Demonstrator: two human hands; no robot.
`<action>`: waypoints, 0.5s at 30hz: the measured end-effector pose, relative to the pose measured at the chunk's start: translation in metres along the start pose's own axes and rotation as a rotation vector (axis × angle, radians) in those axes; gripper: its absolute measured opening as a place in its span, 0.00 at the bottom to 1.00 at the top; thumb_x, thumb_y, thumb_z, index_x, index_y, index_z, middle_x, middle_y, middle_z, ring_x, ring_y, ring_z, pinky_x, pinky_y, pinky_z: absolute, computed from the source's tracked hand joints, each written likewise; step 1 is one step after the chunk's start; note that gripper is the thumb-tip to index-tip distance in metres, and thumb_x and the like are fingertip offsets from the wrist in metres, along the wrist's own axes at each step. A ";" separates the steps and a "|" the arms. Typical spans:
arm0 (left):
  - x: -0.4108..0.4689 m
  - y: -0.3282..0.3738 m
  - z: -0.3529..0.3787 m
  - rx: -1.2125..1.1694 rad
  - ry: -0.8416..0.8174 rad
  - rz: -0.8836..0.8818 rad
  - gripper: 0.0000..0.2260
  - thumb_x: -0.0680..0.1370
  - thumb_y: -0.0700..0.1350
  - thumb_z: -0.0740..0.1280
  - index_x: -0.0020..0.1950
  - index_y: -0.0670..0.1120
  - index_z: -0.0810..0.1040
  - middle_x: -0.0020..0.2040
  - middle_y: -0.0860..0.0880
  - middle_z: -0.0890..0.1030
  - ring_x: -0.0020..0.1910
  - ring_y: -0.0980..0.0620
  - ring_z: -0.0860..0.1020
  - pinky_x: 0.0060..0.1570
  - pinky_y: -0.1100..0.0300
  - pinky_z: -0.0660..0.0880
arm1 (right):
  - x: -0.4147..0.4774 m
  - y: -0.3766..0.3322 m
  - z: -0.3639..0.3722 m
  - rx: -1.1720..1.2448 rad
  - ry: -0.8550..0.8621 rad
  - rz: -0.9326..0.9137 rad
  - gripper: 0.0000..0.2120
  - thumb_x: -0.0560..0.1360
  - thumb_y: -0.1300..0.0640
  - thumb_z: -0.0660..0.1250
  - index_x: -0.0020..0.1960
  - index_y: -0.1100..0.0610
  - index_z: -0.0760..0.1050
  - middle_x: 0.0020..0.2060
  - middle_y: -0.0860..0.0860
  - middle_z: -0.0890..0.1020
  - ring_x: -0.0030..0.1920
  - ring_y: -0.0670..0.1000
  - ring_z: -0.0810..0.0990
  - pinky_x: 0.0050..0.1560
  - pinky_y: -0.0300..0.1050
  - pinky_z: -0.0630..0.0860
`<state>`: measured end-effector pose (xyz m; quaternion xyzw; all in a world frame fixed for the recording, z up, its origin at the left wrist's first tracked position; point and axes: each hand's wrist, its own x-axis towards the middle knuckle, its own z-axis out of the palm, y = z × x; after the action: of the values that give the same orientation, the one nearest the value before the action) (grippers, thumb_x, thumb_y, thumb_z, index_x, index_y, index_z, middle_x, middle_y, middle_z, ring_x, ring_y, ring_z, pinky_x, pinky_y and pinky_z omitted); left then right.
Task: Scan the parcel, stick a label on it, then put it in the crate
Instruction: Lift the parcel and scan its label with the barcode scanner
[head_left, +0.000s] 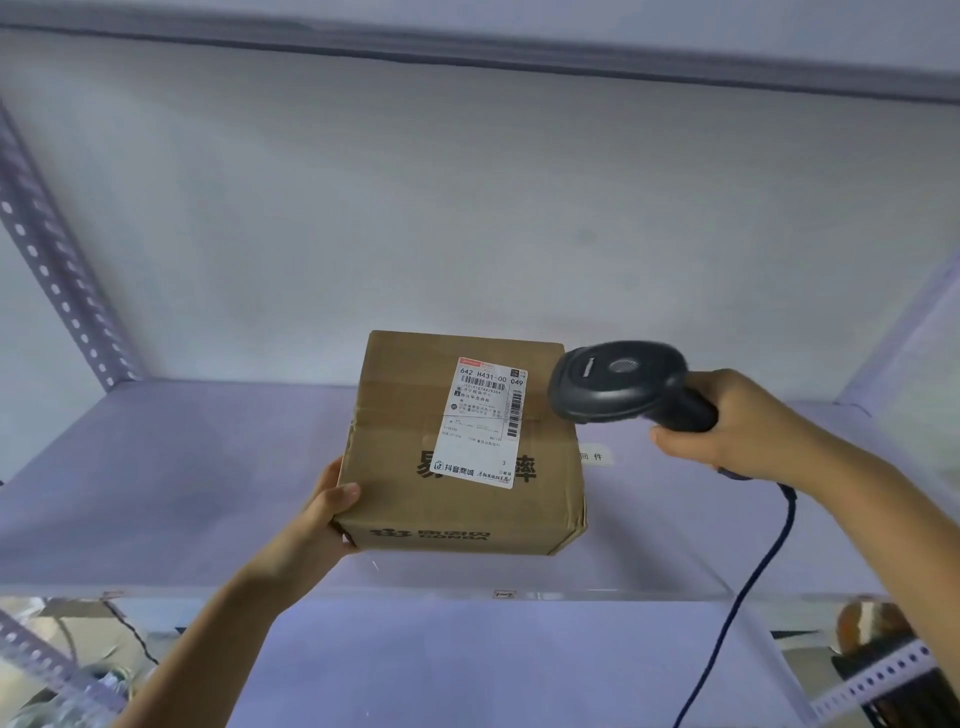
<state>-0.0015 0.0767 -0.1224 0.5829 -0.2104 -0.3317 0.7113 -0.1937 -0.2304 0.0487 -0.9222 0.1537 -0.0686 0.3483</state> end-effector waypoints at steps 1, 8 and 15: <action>0.000 0.000 0.001 0.003 -0.005 0.004 0.42 0.58 0.63 0.75 0.69 0.55 0.68 0.64 0.47 0.78 0.60 0.46 0.79 0.51 0.47 0.80 | 0.002 0.001 0.005 -0.024 -0.021 0.000 0.21 0.73 0.64 0.68 0.33 0.38 0.77 0.20 0.41 0.74 0.19 0.43 0.66 0.23 0.39 0.66; -0.001 -0.004 -0.004 0.000 -0.024 0.010 0.45 0.59 0.65 0.75 0.73 0.55 0.64 0.70 0.45 0.74 0.66 0.41 0.75 0.58 0.40 0.76 | 0.008 0.005 0.020 -0.047 -0.071 -0.029 0.13 0.73 0.67 0.67 0.42 0.49 0.78 0.25 0.33 0.78 0.25 0.36 0.75 0.25 0.26 0.67; -0.001 -0.004 -0.003 0.005 -0.028 0.009 0.45 0.59 0.65 0.76 0.72 0.55 0.65 0.69 0.47 0.75 0.66 0.42 0.75 0.57 0.40 0.77 | 0.013 0.015 0.022 -0.088 -0.064 -0.030 0.13 0.72 0.63 0.69 0.39 0.45 0.78 0.29 0.37 0.80 0.30 0.39 0.75 0.34 0.31 0.71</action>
<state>-0.0006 0.0792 -0.1271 0.5789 -0.2237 -0.3362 0.7084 -0.1801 -0.2314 0.0225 -0.9405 0.1317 -0.0376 0.3110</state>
